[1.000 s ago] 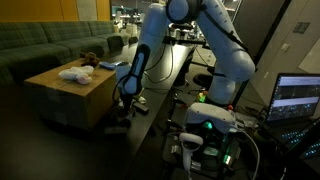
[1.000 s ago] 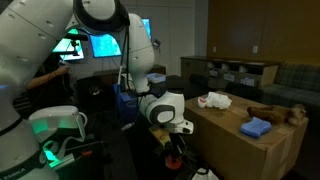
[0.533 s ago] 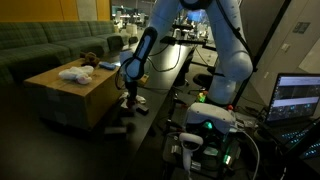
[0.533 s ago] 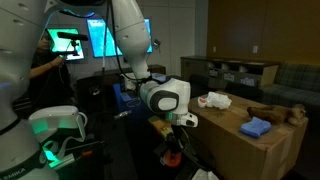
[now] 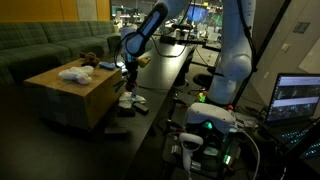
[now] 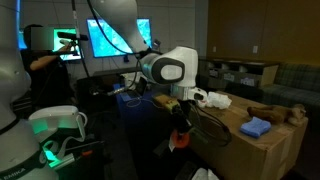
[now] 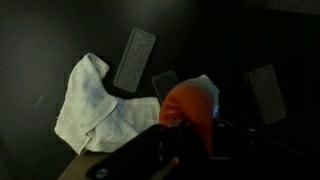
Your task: Put the white towel on the table, then the blue sponge on the box, the right duster on the table, the moose doll on the box, the duster on the table, the turnip plushie on the box, the plastic on the table and finally the first left duster on the box
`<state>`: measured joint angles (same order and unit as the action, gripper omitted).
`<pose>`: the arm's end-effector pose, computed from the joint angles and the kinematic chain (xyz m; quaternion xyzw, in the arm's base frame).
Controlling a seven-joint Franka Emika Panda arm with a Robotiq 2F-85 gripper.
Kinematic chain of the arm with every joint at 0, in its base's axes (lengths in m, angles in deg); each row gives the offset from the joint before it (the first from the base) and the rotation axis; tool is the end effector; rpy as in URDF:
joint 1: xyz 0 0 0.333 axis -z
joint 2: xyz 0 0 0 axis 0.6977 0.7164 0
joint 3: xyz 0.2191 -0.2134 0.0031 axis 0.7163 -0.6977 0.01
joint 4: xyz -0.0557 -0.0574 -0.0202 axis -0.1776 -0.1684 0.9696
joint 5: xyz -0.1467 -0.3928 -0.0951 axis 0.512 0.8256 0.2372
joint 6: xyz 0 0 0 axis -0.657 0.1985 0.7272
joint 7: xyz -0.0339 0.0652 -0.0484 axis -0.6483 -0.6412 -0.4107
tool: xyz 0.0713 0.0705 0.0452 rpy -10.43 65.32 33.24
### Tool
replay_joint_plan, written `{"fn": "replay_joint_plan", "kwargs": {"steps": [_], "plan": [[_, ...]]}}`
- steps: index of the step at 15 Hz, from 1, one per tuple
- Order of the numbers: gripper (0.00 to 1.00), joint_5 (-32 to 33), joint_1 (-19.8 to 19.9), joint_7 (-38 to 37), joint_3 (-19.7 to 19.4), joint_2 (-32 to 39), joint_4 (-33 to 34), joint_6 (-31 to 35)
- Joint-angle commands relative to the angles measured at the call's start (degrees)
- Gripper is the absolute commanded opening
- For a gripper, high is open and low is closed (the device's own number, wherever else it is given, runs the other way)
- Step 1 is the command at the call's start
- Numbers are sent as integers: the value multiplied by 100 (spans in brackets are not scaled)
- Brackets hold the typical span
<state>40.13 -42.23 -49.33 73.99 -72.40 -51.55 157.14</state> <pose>0.5440 -0.0375 0.1757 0.9970 0.0545 -0.0539 0.0103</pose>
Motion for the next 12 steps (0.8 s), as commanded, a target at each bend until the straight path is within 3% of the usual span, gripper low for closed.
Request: {"fn": "replay_joint_plan", "kwargs": {"steps": [1,6,12], "plan": [[10,212,-39,-156,-26,-563,156,-305],[10,505,-116,-452,-6,-595,789,-287],[10,664,-224,-954,-10,-74,1764,16]]}}
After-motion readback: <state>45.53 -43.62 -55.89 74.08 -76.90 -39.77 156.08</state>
